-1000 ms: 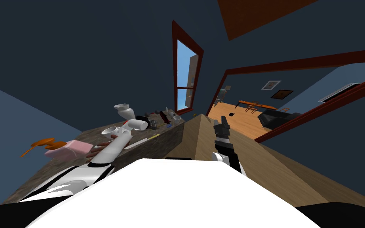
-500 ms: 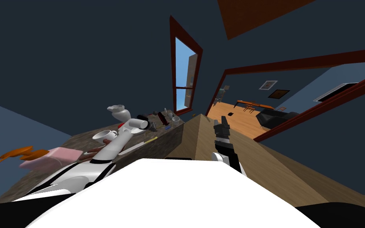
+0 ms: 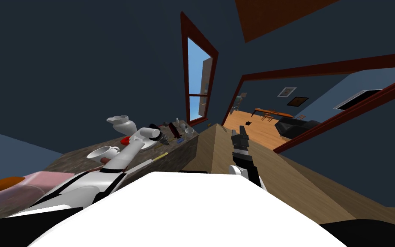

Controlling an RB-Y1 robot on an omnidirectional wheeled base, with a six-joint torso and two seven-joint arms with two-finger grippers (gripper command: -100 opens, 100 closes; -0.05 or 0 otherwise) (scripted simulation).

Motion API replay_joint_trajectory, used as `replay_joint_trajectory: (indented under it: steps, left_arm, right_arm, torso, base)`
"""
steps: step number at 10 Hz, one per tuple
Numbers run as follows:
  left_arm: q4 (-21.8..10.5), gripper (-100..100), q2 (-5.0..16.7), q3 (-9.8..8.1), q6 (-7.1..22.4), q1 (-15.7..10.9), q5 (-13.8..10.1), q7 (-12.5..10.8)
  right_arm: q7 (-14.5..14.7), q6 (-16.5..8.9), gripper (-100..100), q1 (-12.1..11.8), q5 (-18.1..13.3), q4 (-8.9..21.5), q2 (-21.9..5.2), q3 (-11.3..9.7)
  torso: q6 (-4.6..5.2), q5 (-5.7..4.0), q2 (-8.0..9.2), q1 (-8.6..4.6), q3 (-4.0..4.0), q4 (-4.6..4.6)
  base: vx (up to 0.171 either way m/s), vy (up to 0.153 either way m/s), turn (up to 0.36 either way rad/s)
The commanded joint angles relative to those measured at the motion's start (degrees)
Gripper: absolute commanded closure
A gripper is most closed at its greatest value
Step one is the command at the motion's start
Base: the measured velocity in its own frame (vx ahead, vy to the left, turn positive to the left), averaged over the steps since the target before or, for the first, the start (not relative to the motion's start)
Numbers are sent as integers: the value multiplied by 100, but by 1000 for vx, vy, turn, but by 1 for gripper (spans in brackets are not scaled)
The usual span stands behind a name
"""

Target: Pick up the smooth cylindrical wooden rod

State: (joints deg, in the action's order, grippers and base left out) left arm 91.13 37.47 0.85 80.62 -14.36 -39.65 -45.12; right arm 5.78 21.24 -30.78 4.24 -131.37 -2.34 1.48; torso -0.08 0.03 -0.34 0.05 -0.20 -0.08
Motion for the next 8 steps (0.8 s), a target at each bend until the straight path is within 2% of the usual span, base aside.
replay_joint_trajectory:
  steps: [1, 2, 3, 4, 5, 8]
  left_arm:
    - [-91, -100, 34, 1, 175, -51, -67, -93]
    - [-141, -100, 59, 5, 262, -81, -99, -141]
    - [-127, -100, 46, 1, 183, -62, -81, -91]
    - [-133, 0, 48, 1, 203, -65, -85, -101]
    - [-323, -100, 8, -4, 39, -53, -65, 34]
    - [-610, -100, -51, -10, -202, -35, -35, 234]
  right_arm:
    - [0, 0, 0, 0, 0, 0, 0, 0]
    - [0, 0, 0, 0, 0, 0, 0, 0]
    - [0, 0, 0, 0, 0, 0, 0, 0]
    - [0, 0, 0, 1, 0, 0, 0, 0]
    - [0, 0, 0, 1, 0, 0, 0, 0]
    - [0, 0, 0, 1, 0, 0, 0, 0]
  torso:
    - [0, 0, 0, 0, 0, 0]
    - [-1, 0, 8, 0, 4, 2]
    - [-1, 0, 13, -1, 8, 3]
    - [-1, 0, 20, -2, 12, 4]
    - [-1, -1, 24, -3, 14, 6]
    - [-1, -3, 20, -14, 12, 4]
  base:
    - [39, 6, -29]
    - [28, 3, -21]
    - [12, 1, -3]
    - [0, 0, 0]
    - [15, -20, -4]
    - [19, -31, -1]
